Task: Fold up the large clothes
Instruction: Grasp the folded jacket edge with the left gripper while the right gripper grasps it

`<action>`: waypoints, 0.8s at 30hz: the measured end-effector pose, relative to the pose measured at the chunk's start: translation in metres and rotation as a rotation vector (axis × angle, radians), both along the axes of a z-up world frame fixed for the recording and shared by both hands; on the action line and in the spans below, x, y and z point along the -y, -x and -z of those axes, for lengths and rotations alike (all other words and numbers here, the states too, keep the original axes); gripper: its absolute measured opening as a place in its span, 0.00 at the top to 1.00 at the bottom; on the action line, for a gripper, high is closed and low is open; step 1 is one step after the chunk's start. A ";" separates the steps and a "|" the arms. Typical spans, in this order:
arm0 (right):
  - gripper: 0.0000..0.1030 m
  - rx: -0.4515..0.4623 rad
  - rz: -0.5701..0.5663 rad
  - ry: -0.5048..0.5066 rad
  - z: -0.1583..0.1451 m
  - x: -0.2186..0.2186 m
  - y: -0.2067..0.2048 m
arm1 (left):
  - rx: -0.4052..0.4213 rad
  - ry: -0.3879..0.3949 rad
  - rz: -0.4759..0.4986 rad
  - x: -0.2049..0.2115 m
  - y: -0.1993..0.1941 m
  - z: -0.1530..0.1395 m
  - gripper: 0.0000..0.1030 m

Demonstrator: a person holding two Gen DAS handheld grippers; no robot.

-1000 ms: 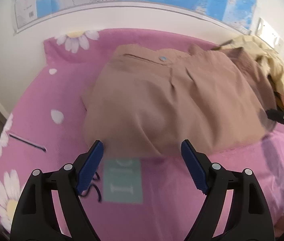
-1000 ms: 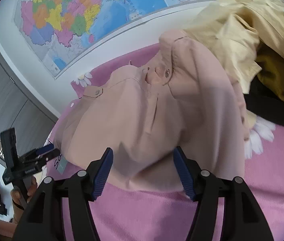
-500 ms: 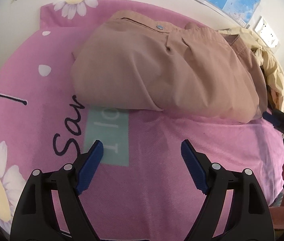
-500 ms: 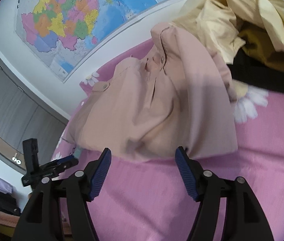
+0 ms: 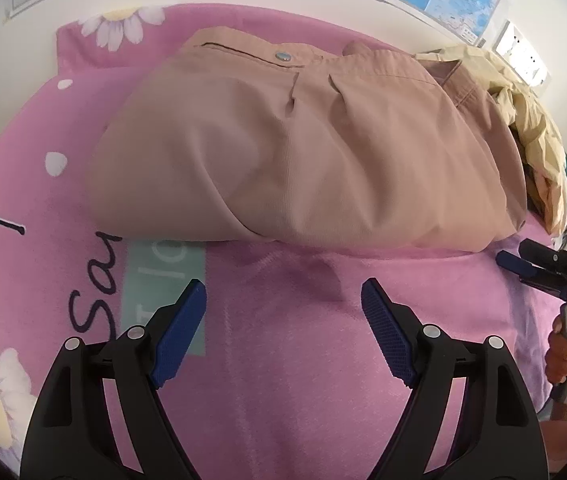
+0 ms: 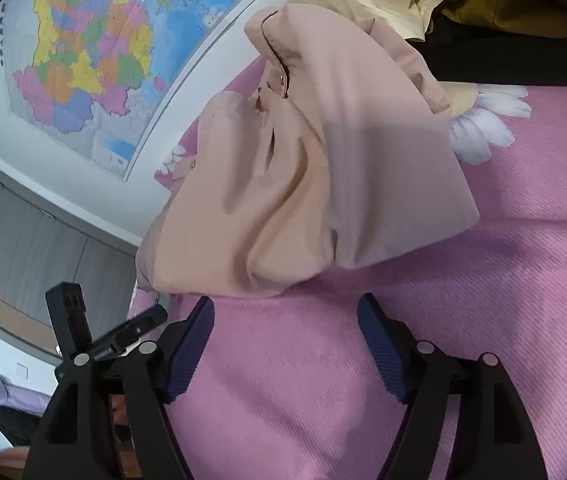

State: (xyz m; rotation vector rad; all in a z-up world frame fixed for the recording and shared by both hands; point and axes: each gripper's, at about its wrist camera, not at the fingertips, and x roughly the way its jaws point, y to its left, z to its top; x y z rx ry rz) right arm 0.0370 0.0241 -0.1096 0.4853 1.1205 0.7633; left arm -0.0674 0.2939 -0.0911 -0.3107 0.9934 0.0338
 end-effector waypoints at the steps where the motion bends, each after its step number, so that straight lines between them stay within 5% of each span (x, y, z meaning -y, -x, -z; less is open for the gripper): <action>1: 0.28 -0.005 0.008 -0.003 0.001 0.000 -0.001 | -0.008 0.017 -0.004 -0.002 -0.002 0.002 0.23; 9: 0.27 -0.026 0.108 -0.039 0.001 -0.001 -0.016 | 0.001 0.174 -0.040 -0.024 -0.014 0.005 0.21; 17: 0.24 -0.028 0.187 -0.064 0.000 -0.012 -0.035 | 0.001 0.237 -0.058 -0.032 -0.031 0.007 0.19; 24: 0.13 0.001 0.201 -0.046 -0.003 -0.035 -0.051 | 0.039 0.376 -0.118 -0.053 -0.038 0.010 0.18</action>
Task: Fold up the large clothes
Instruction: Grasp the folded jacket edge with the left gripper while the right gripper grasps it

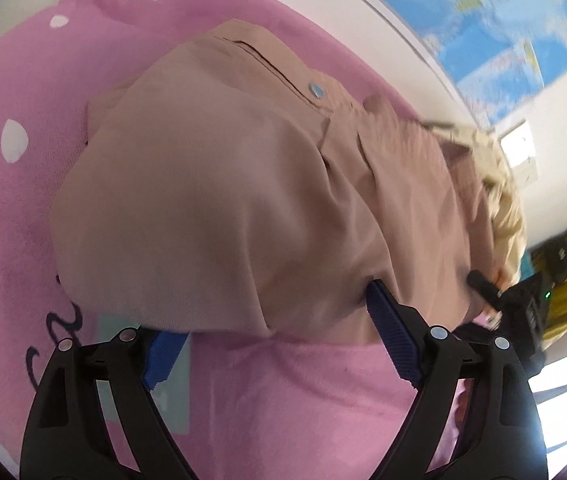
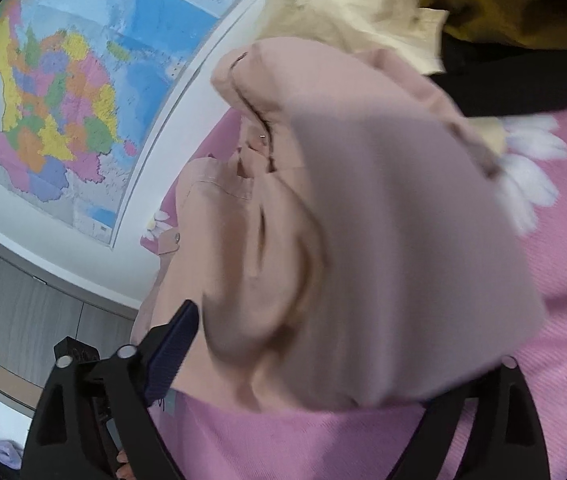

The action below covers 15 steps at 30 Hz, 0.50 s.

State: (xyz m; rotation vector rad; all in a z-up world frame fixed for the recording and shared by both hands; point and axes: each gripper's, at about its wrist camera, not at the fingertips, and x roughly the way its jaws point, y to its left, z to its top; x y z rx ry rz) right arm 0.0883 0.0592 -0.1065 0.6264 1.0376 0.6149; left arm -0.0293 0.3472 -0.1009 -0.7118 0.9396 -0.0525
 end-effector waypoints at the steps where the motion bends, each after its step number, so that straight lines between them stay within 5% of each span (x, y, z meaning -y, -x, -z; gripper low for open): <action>1: 0.11 0.008 0.000 0.009 -0.001 -0.005 -0.003 | 0.007 0.020 -0.013 -0.004 -0.001 0.001 0.19; 15: 0.04 0.076 0.003 0.040 0.001 -0.039 -0.026 | 0.046 0.169 -0.111 -0.028 -0.025 0.006 0.10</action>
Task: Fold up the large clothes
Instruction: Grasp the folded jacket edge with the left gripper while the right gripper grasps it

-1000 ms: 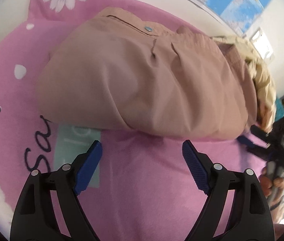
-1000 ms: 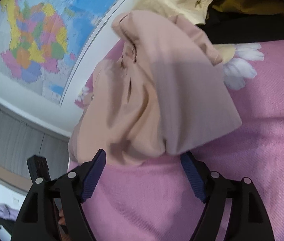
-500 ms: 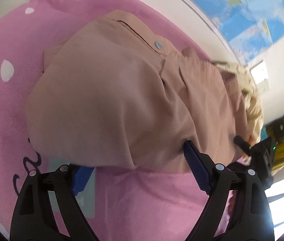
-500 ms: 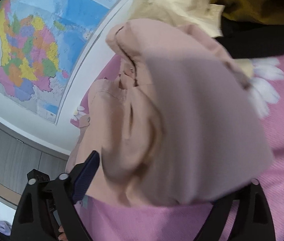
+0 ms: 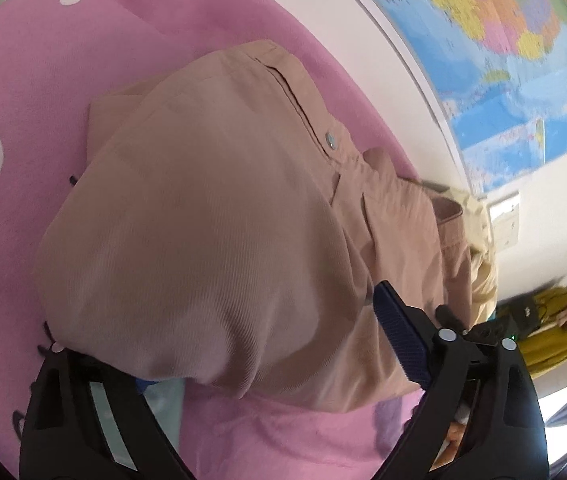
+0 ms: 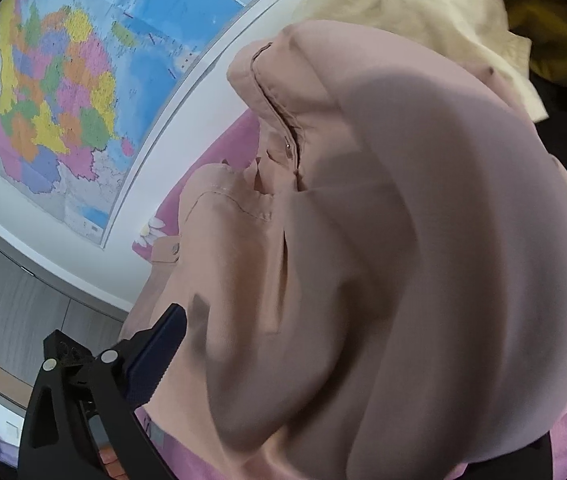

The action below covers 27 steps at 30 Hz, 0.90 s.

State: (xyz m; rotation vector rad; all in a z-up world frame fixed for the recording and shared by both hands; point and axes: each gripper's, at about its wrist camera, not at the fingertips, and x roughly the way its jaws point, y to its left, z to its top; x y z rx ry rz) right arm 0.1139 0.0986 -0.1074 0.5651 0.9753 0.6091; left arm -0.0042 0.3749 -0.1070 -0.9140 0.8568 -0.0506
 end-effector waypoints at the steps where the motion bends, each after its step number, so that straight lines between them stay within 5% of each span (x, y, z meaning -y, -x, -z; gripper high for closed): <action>1: 0.04 0.016 0.014 -0.002 0.000 -0.001 0.000 | -0.001 0.001 -0.004 0.000 -0.002 0.000 0.10; 4: 0.04 0.034 0.029 0.009 0.000 -0.006 -0.001 | -0.003 -0.029 -0.003 0.001 -0.006 -0.001 0.11; 6: 0.06 0.038 0.017 0.020 0.000 -0.009 -0.002 | -0.011 -0.070 -0.012 0.002 -0.007 -0.002 0.21; 7: 0.18 0.032 0.018 0.022 0.002 -0.009 -0.002 | -0.018 -0.088 -0.017 0.002 -0.007 -0.002 0.25; 8: 0.42 0.022 0.016 0.015 0.003 -0.008 -0.004 | -0.025 -0.110 -0.017 0.003 -0.007 -0.003 0.30; 10: 0.68 -0.043 -0.006 -0.082 0.016 0.001 -0.011 | -0.025 -0.118 -0.020 0.001 -0.006 -0.003 0.38; 11: 0.73 -0.066 -0.015 -0.133 0.021 0.004 -0.013 | -0.024 -0.116 -0.020 0.000 -0.006 -0.003 0.43; 14: 0.78 -0.056 -0.040 -0.169 0.021 0.005 -0.014 | -0.012 -0.106 -0.014 -0.002 -0.007 -0.004 0.57; 16: 0.74 -0.060 -0.054 -0.175 0.019 0.005 -0.015 | -0.009 -0.111 -0.009 -0.002 -0.008 -0.006 0.57; 17: 0.57 -0.068 -0.056 -0.189 0.019 0.005 -0.016 | -0.009 -0.110 -0.008 -0.004 -0.009 -0.005 0.52; 21: 0.38 -0.085 -0.052 -0.259 0.018 0.004 -0.023 | 0.003 0.018 -0.014 -0.016 -0.016 0.005 0.27; 22: 0.42 -0.075 -0.058 -0.221 0.016 -0.001 -0.024 | 0.007 0.029 -0.014 -0.017 -0.017 0.005 0.24; 24: 0.73 -0.075 -0.073 -0.169 0.018 -0.007 -0.025 | -0.006 -0.014 -0.016 -0.015 -0.024 0.002 0.31; 27: 0.82 -0.055 -0.085 -0.220 0.018 -0.006 -0.024 | -0.005 -0.051 0.011 -0.014 -0.028 0.001 0.66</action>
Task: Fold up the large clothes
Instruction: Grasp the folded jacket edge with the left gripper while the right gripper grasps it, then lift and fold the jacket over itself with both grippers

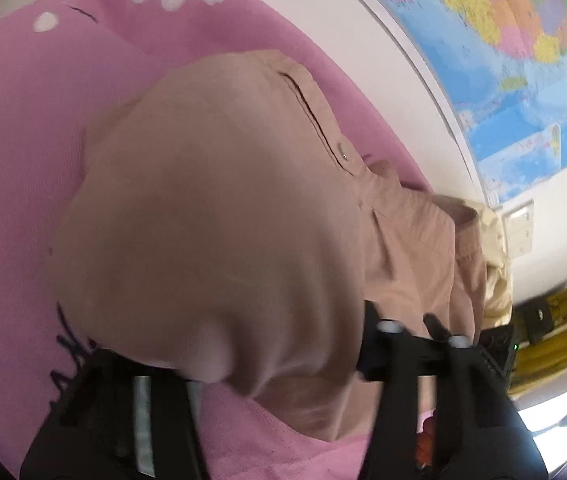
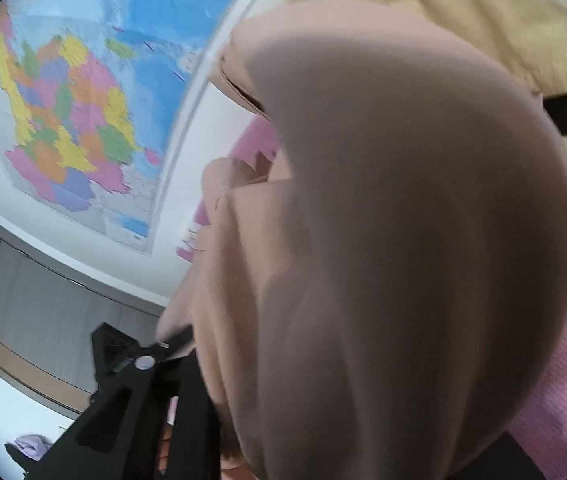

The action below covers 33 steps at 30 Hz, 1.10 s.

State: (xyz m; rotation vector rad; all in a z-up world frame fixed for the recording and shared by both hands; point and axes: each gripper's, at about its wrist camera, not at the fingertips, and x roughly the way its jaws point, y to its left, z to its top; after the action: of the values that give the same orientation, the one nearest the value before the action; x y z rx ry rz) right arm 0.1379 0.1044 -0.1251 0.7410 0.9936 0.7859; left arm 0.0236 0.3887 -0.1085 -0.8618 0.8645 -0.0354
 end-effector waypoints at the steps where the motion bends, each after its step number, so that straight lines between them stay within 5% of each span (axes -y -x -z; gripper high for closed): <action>1: 0.84 0.024 -0.009 -0.001 -0.006 -0.002 0.001 | 0.018 0.016 0.003 -0.001 0.001 -0.003 0.70; 6: 0.86 0.137 -0.056 -0.011 -0.044 -0.019 0.006 | 0.090 -0.039 0.012 -0.006 0.008 -0.032 0.82; 20: 0.87 0.340 -0.250 -0.056 -0.139 -0.147 -0.022 | 0.236 -0.272 -0.141 -0.098 0.032 -0.141 0.85; 27: 0.87 0.353 -0.336 -0.124 -0.153 -0.224 -0.029 | 0.267 -0.363 -0.292 -0.172 0.046 -0.179 0.86; 33: 0.87 0.399 -0.410 -0.128 -0.147 -0.279 -0.025 | 0.334 -0.388 -0.372 -0.223 0.061 -0.183 0.86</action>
State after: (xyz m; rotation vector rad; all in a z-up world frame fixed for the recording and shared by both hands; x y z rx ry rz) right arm 0.1627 0.3830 0.0221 0.4628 0.7419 1.3074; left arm -0.0370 0.6116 0.0742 -0.6150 0.3699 0.2978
